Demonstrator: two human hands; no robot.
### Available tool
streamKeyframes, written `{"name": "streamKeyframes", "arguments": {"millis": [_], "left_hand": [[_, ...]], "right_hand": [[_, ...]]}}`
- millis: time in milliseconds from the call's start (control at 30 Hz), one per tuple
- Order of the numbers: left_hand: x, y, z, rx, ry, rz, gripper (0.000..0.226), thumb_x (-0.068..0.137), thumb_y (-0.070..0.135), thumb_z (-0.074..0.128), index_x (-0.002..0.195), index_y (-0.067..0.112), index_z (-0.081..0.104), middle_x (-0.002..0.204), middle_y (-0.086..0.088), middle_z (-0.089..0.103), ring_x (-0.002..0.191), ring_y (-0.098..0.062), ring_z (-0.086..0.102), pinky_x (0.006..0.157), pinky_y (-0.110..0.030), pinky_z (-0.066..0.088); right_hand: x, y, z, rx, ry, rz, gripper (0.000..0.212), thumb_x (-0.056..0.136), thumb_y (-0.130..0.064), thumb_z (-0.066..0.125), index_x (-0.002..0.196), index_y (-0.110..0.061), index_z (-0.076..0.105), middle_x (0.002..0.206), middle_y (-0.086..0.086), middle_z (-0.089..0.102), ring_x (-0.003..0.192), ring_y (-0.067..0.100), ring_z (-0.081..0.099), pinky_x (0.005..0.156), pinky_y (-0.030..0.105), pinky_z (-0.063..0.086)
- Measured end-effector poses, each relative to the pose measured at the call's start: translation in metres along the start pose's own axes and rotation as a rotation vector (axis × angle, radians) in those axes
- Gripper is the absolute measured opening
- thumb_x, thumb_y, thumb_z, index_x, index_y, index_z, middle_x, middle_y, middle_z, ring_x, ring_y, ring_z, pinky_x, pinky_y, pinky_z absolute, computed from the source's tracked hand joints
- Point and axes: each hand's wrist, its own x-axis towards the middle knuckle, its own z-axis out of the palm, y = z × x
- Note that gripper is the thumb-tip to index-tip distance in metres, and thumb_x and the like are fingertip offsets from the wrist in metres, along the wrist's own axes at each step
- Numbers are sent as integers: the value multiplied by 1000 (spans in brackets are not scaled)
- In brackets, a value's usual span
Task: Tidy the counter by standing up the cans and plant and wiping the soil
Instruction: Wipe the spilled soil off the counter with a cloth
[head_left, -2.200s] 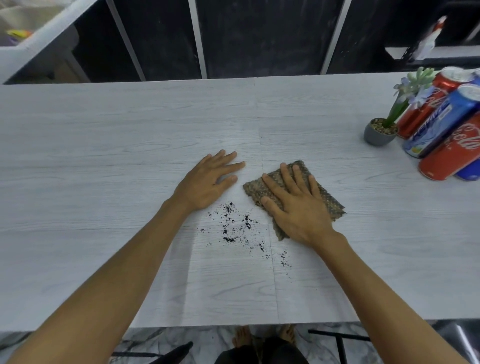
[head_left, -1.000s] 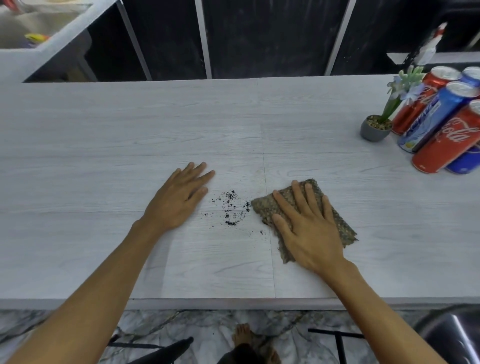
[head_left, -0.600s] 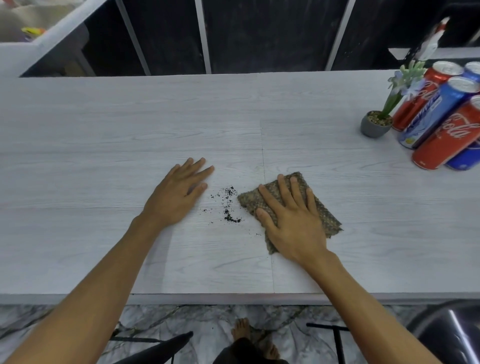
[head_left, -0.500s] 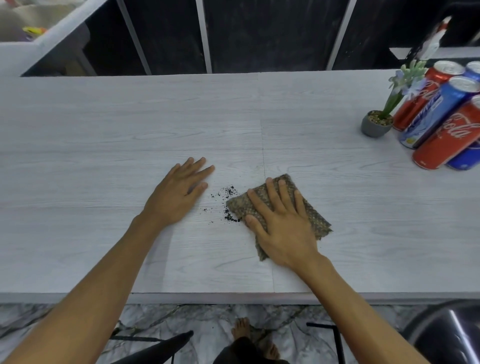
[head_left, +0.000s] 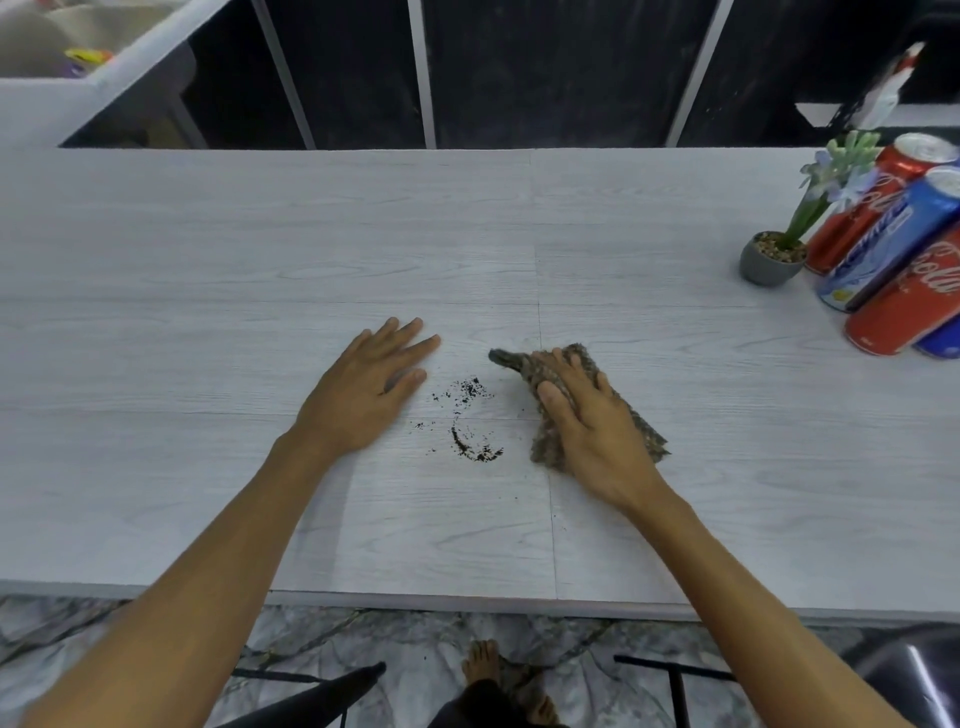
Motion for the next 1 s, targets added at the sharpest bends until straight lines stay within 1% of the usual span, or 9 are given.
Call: {"name": "streamKeyframes", "arguments": {"millis": [100,233,333,500,633,700,900,967,1000], "left_hand": [[-1,-3,-1,-4,8,6,44,102,44,34,146,41,33,157,20,18,145,4,3,121,-30,2],[0,-5,1,0,-5,21,44,102,43,34,146,41,32,157,19,18,146,3,3,121,-32,3],[1,-6,1,2,-10,21,44,102,43,33,146,41,32,157,20,17,145,3,2,121,-32,3],[2,-3,2,2,0,9,44,102,43,34,146,40,33,157,20,18,145,4,2,121,-31,3],[1,-4,1,-7,2,18,44,102,44,34,146,40,33,157,20,18,145,4,3,121,-31,3],[0,-5,1,-10,-1,20,44,102,43,34,146,41,33,157,20,18,145,3,2,121,-32,3],[1,-4,1,-10,-2,23,45,101,46,33,146,41,33,157,20,18,145,3,2,121,-32,3],[1,-4,1,-13,0,21,45,101,46,33,146,41,33,157,20,18,145,4,3,121,-31,3],[1,-5,1,-11,-1,21,45,101,46,33,146,41,33,157,20,18,145,4,3,121,-31,3]], "right_hand": [[5,-18,16,1,-90,-60,48,101,-43,28,148,-30,28,158,0,18,147,11,2,119,30,-6],[3,-15,42,-456,-116,-199,53,99,-55,15,150,-39,18,160,-2,-1,147,18,-13,118,42,-12],[11,-3,32,-586,-93,-157,57,95,-61,8,149,-44,10,160,-5,-8,146,19,-18,117,47,-11],[35,1,25,-634,-79,-28,59,92,-62,5,149,-45,4,160,-3,-12,146,21,-18,116,49,-12],[14,-6,34,-597,-127,-153,55,97,-59,12,149,-44,5,159,-4,-13,145,18,-21,116,46,-14],[9,1,26,-595,-150,-189,57,95,-62,10,149,-45,8,159,-7,-12,145,16,-20,117,43,-14],[24,-1,28,-610,-93,-105,65,91,-67,8,150,-42,7,159,-5,-11,146,18,-17,118,45,-11],[15,-3,33,-602,-103,-181,64,93,-66,12,151,-39,11,159,-6,-8,147,17,-14,118,43,-10],[10,-1,32,-588,-91,-233,62,95,-63,16,151,-37,17,159,-6,-1,148,16,-8,119,40,-8]]}}
